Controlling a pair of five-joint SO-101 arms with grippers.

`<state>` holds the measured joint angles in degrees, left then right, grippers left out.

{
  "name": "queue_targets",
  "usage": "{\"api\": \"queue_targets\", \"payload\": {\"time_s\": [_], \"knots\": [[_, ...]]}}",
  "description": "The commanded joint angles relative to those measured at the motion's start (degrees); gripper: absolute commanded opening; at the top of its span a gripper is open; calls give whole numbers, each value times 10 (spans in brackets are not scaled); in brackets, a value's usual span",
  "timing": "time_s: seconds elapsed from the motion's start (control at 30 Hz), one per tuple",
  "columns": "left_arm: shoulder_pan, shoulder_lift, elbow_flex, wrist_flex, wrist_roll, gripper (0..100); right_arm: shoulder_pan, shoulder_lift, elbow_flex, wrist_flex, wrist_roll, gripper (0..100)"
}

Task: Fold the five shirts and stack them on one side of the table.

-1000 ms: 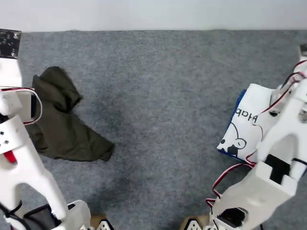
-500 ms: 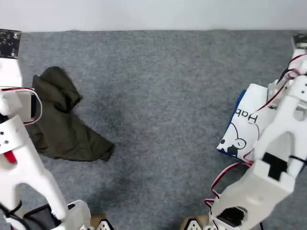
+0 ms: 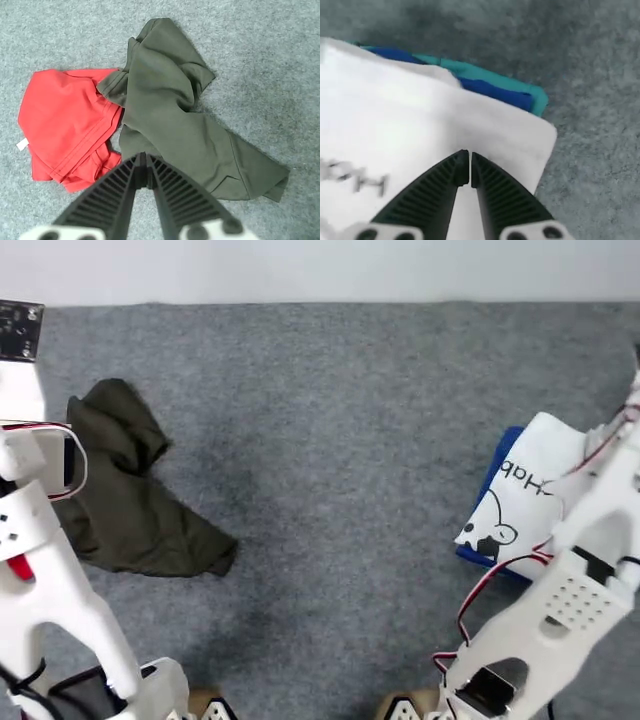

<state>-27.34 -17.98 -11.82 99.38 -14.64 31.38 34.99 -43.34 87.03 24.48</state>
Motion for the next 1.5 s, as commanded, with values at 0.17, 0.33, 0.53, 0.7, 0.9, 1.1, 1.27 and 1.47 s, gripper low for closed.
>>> {"api": "queue_targets", "payload": {"time_s": [0.17,0.33,0.53,0.7,0.9,1.1,1.27,1.47], "knots": [[-3,-52,17,11,-4,5,-103,-118,-78,160,3,9],[-33,-55,69,10,-8,6,-119,-181,23,160,3,9],[-18,-47,162,11,-94,47,-118,-301,193,160,3,9],[43,-45,273,8,-102,170,-118,-389,330,159,3,9],[142,-45,414,-93,-103,177,-118,-473,435,159,3,9],[222,-45,501,-211,-100,177,-117,-526,501,158,3,9],[245,1,508,-259,-80,178,-117,-553,545,158,3,9],[253,126,456,-280,-77,178,-116,-586,576,158,3,9]]}}
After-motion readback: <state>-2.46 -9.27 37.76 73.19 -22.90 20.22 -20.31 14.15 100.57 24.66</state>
